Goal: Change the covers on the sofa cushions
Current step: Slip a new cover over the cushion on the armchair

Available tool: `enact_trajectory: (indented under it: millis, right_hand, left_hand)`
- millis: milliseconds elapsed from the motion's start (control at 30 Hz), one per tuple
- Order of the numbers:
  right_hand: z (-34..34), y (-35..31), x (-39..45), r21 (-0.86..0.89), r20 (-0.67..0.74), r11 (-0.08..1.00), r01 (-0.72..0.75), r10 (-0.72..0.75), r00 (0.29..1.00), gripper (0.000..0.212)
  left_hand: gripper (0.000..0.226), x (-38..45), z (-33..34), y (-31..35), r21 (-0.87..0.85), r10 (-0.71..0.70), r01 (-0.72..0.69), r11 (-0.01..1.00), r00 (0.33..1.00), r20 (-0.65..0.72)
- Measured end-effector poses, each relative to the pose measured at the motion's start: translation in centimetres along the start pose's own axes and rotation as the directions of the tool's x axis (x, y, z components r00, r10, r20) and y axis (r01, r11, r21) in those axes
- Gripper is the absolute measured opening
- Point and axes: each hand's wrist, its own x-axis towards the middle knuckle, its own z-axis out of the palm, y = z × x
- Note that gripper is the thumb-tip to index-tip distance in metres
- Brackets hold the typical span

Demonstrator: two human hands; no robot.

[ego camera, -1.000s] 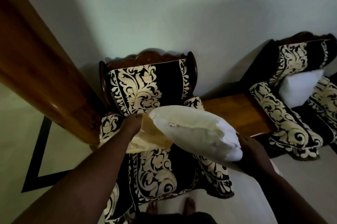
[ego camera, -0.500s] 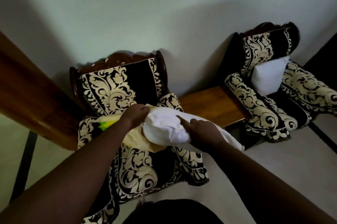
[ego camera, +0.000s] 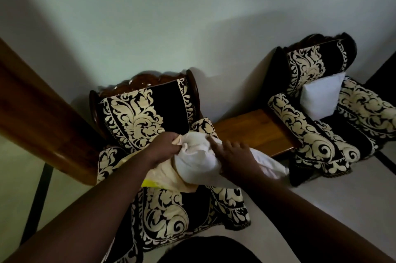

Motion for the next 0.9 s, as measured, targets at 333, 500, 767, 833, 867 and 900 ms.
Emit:
enact_trajectory:
  millis: [333,500,767,833,867,900]
  right_hand:
    - [-1.8,-6.5,3.1,0.187,0.291,0.982,0.039,-0.093,0.952,0.078]
    - [-2.8,-7.7,6.2,0.201,0.347,0.964,-0.173,0.095,0.933,0.03]
    - [-4.6,-9.8,6.9,0.302,0.117,0.952,-0.041,0.006,0.993,0.06]
    - [-4.3,-10.6,6.5,0.345,0.011,0.938,-0.025,0.022,1.0,0.063]
    - [-4.0,-10.5,6.5,0.377,-0.014,0.925,-0.04,0.049,0.999,0.057]
    - [-3.7,-10.3,6.4,0.407,-0.053,0.912,-0.051,0.079,0.995,0.052]
  left_hand:
    - [0.019,-0.7,-1.4,2.0,0.089,0.045,-0.037,0.995,0.996,-0.081]
    - [0.037,-2.6,-1.3,4.3,0.228,0.19,-0.179,0.957,0.982,-0.024]
    - [0.048,-2.7,-4.7,4.1,0.445,0.24,-0.151,0.883,0.959,-0.152]
    - [0.053,-3.3,-5.0,3.7,0.551,0.295,-0.108,0.827,0.919,-0.262]
    - [0.054,-3.7,-4.5,3.7,0.597,0.326,-0.108,0.795,0.906,-0.27]
    - [0.054,-4.2,-3.9,3.5,0.625,0.357,-0.115,0.772,0.892,-0.278]
